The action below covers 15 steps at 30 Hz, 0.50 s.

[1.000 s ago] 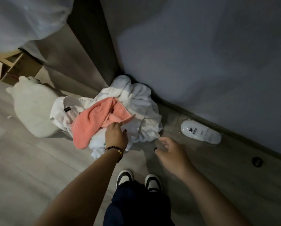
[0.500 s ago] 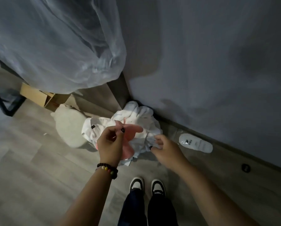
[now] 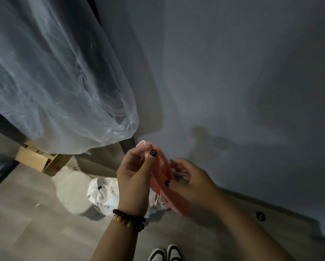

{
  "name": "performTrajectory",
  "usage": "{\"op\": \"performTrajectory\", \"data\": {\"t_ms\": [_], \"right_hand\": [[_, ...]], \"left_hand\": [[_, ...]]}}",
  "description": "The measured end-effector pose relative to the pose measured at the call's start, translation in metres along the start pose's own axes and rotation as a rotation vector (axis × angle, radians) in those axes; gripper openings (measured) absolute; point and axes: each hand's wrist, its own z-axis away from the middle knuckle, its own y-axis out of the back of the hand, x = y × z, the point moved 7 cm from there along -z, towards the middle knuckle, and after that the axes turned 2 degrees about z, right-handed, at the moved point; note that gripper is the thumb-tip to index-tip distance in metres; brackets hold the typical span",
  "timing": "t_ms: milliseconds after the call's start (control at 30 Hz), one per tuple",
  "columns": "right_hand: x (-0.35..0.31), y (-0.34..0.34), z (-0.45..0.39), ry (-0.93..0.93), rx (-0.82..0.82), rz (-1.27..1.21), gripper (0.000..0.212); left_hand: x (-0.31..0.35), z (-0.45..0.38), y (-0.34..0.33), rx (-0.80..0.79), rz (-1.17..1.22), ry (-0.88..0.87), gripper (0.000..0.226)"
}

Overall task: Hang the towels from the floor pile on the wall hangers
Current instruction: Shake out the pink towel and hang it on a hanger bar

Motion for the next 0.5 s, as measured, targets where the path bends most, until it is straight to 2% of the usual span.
{"op": "performTrajectory", "data": {"t_ms": [100, 233, 300, 400, 500], "right_hand": [[-0.019, 0.005, 0.028, 0.048, -0.017, -0.008, 0.047], [-0.028, 0.012, 0.055, 0.052, 0.101, -0.005, 0.052], [-0.03, 0.014, 0.065, 0.072, 0.185, -0.009, 0.041], [-0.03, 0.027, 0.079, 0.114, 0.349, -0.038, 0.01], [-0.024, 0.052, 0.098, 0.119, 0.537, -0.05, 0.008]], "left_hand": [[0.014, 0.007, -0.018, -0.043, 0.05, 0.056, 0.025], [0.035, 0.018, -0.046, -0.156, 0.135, 0.11, 0.038], [0.044, 0.029, -0.06, -0.239, 0.197, 0.161, 0.043], [0.053, 0.042, -0.073, -0.343, 0.215, 0.173, 0.046], [0.059, 0.049, -0.076, -0.399, 0.147, 0.095, 0.043]]}}
